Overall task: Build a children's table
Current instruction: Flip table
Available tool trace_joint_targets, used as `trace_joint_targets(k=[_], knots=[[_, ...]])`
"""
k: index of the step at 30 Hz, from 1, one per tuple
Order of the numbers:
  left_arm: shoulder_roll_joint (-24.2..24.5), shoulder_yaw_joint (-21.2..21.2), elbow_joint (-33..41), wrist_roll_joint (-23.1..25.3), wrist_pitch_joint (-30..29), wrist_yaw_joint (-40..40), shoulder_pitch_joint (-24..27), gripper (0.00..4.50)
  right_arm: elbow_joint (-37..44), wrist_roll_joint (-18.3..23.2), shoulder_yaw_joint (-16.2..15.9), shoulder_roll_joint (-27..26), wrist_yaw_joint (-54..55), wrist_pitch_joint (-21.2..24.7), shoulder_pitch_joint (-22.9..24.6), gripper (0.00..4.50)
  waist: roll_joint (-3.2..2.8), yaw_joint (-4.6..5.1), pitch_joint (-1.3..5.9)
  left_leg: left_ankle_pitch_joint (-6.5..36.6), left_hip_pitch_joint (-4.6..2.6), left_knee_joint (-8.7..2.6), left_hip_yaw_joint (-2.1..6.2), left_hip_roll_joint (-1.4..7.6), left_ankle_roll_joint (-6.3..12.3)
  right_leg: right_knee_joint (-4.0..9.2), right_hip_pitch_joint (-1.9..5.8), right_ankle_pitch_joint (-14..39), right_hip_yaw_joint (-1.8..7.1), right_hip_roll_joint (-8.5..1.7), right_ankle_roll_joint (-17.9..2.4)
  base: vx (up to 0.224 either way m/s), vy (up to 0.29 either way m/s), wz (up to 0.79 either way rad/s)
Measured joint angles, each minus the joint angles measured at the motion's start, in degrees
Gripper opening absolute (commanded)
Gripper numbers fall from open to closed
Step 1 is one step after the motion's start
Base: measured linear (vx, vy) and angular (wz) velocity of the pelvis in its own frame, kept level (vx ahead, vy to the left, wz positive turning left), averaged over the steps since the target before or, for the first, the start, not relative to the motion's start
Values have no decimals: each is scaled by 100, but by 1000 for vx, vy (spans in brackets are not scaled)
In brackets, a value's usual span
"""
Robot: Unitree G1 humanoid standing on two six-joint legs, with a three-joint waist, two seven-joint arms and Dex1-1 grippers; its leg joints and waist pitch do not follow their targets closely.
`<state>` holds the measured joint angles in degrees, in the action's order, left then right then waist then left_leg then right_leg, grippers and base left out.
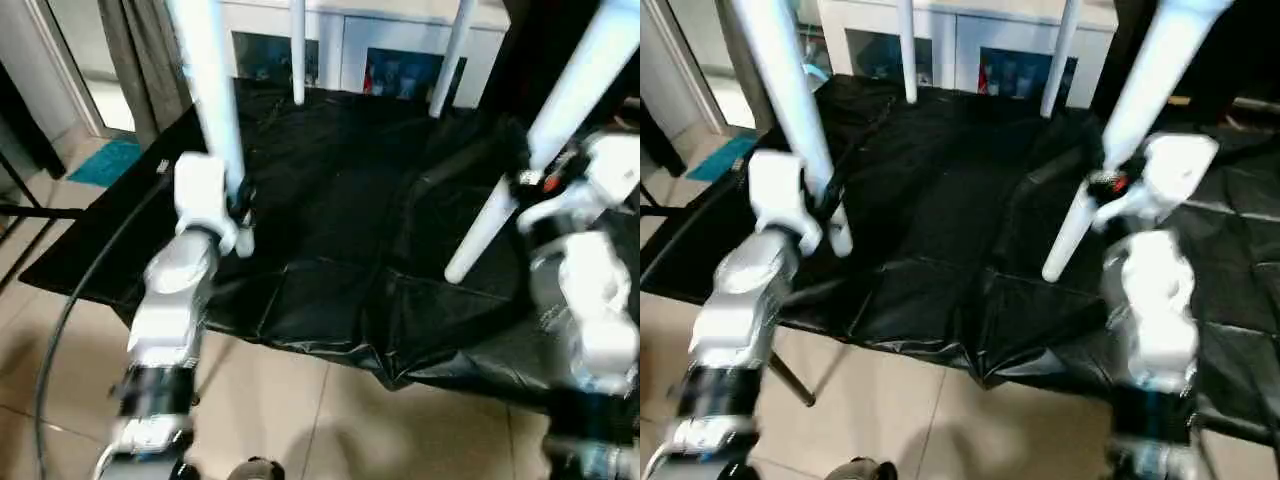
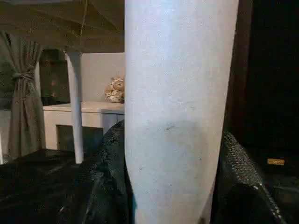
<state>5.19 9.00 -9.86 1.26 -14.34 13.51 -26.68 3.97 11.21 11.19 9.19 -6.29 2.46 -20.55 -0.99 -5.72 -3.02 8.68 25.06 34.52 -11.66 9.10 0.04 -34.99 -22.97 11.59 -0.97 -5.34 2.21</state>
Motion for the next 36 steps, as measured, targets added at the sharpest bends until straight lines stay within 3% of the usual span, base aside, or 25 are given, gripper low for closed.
trace_joint_targets(k=[6, 8, 9, 11, 15, 18, 22, 24, 26, 32, 34, 36], knots=[[168, -4, -175, -7, 107, 70, 24, 162, 280, -284, -200, -115, 278, 254, 194, 170, 64, 84, 35, -1, -38, -7, 1, -2, -7, 4, 32, -13, 11, 3, 30, 0, 0, 0], [248, -4, -255, -34, 116, 85, 23, 162, 277, -343, -236, -118, 284, 277, 222, 226, 71, 103, 39, 1, -80, -11, 1, -3, -10, 7, 38, 3, 15, 3, 59, 0, 0, 0], [280, -4, -272, -38, 115, 103, 23, 217, 279, -422, -261, -119, 286, 281, 241, 240, 73, 109, 40, 3, -90, -13, 1, -4, -13, 8, 47, 19, 17, 3, 85, 0, 0, 0], [354, -28, -301, -19, 115, 162, 25, 231, 167, -562, -433, -116, 277, 430, 397, 246, 89, 151, 37, 4, -101, -17, 7, -4, -16, 10, 58, 26, 17, 5, 97, 0, 0, 0], [485, -41, -281, -2, 160, 244, 110, 245, 137, -653, -611, -148, 243, 555, 564, 273, 39, 249, 18, 4, -97, -22, 6, -13, -16, 10, 54, 24, 28, 3, 94, 0, 0, 0], [437, -28, 20, -126, 182, 246, 401, 270, 168, -665, -681, -63, 171, 447, 710, 291, 41, 266, 20, 4, -98, -21, 6, -13, -16, 10, 60, 22, 26, 3, 91, 0, 0, 0], [342, 25, 597, -289, 165, 249, 1001, 305, 352, -656, -742, -18, -53, 365, 1033, 326, 41, 299, 20, 4, -90, -24, 6, -11, -16, 10, 78, -5, 26, 3, 61, 0, 0, 0], [323, 22, 1132, -418, 153, 294, 1603, 311, 680, -623, -794, 19, -202, 366, 1402, 336, 44, 311, 20, 8, -90, -42, 6, -10, -21, 31, 80, 4, 22, 4, 75, 0, 0, 0], [250, 19, 1395, -510, 109, 346, 1993, 348, 776, -591, -835, 22, -260, 368, 1610, 368, 49, 321, 17, 10, -89, -55, 6, -9, -23, 45, 79, 4, 20, 6, 75, 0, 0, 0], [-40, -28, 1996, -661, 235, 288, 2743, 348, 973, -556, -913, 41, -360, 296, 2013, 368, 54, 358, 18, 11, -95, -67, 6, -9, -26, 75, 90, 25, 20, 8, 110, 0, 0, 0], [-146, -105, 2379, -777, 525, 286, 3360, 348, 1290, -507, -942, 41, -424, 317, 2473, 368, 53, 364, 19, 14, -100, -78, 6, -9, -28, 104, 101, 26, 20, 9, 114, 0, 0, 0], [-170, -228, 2525, -767, 507, 258, 3646, 348, 1392, -443, -906, 25, -420, 374, 2682, 368, 56, 370, 17, 15, -98, -78, 6, -10, -28, 103, 97, 27, 21, 9, 115, 0, 0, 0]])
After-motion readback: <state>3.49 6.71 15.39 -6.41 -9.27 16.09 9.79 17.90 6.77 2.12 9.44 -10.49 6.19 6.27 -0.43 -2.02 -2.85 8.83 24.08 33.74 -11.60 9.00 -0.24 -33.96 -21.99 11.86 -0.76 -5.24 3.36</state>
